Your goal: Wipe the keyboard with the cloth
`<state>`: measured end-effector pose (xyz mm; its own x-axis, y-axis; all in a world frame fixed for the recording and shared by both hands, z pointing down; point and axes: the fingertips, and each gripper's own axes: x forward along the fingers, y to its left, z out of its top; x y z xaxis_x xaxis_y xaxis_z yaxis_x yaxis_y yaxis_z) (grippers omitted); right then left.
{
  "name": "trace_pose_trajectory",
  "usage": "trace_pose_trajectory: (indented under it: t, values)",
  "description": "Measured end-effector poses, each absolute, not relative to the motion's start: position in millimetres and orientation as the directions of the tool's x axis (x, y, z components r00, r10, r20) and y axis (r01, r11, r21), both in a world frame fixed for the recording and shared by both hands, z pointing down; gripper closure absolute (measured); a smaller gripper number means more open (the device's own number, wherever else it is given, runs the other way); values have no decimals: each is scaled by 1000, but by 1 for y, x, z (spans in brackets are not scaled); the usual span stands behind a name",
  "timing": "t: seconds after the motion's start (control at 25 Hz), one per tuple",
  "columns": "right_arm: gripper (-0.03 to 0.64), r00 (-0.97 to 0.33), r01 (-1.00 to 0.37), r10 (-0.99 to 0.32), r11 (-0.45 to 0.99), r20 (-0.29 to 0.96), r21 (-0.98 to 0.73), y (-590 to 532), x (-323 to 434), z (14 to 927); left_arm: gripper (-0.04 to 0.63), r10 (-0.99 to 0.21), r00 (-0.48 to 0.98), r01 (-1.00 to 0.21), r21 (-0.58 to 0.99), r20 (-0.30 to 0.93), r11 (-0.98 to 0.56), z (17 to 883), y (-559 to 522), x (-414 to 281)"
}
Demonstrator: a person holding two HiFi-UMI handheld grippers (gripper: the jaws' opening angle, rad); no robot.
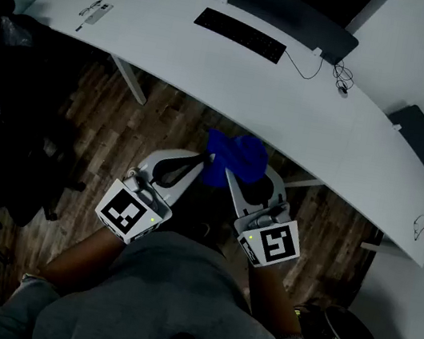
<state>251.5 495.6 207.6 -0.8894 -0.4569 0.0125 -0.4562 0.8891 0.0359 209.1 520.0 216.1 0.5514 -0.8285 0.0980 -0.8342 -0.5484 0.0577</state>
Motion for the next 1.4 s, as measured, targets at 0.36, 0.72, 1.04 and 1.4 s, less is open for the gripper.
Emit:
trace_pose_trajectory:
  t: [0.36,0.72,1.04,1.4]
  values:
    - [491,-900,-435,-435,900,-1,8,499,262,207,588,-833,545,-838,38,96,-544,215,520,219]
    - [491,-913,-407,-407,913,-18,-17,489,250,204,588,-856,511,-858,-15,77,-514,210,513,198]
    - [491,-916,-401,-401,916,18,-17,464,213,207,588,-851,513,-858,53,110,-511,216,488,160]
    - [491,-889,-455,-454,890,64,-8,423,156,212,588,-835,540,-840,3,104,-543,214,450,100]
